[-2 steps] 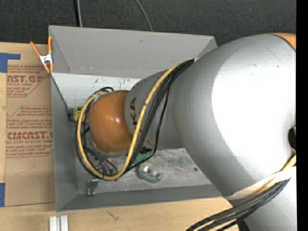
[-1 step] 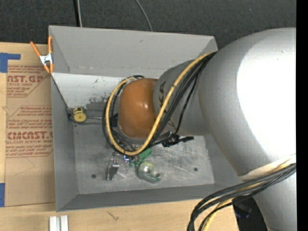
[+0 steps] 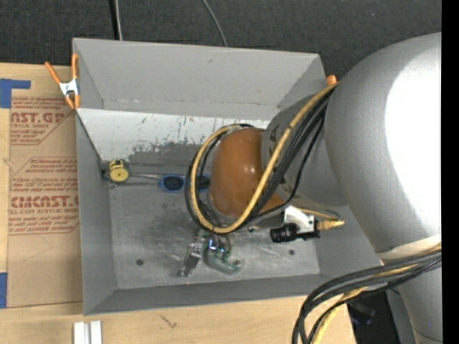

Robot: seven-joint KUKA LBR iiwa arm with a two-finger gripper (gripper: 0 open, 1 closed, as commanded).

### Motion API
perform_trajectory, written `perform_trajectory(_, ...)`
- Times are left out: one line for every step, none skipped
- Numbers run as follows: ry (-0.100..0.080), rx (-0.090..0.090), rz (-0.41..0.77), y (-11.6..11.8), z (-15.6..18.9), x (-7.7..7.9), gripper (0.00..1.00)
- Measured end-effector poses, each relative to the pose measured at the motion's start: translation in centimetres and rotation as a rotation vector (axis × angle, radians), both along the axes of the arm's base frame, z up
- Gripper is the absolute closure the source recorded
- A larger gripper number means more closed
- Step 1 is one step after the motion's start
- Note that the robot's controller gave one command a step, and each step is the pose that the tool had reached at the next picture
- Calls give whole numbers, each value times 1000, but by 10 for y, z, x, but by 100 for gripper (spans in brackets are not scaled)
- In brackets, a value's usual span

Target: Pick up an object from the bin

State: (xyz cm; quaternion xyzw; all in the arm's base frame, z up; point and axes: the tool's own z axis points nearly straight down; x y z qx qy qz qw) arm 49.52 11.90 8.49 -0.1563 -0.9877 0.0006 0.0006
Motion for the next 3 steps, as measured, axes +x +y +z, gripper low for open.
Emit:
perform_trajectory(-11, 5, -6, -51, -12, -2, 0)
perform_trajectory(-7, 2, -24, -120, -13, 12, 0)
perform_trajectory(-10, 3, -22, -118, -11, 13, 100)
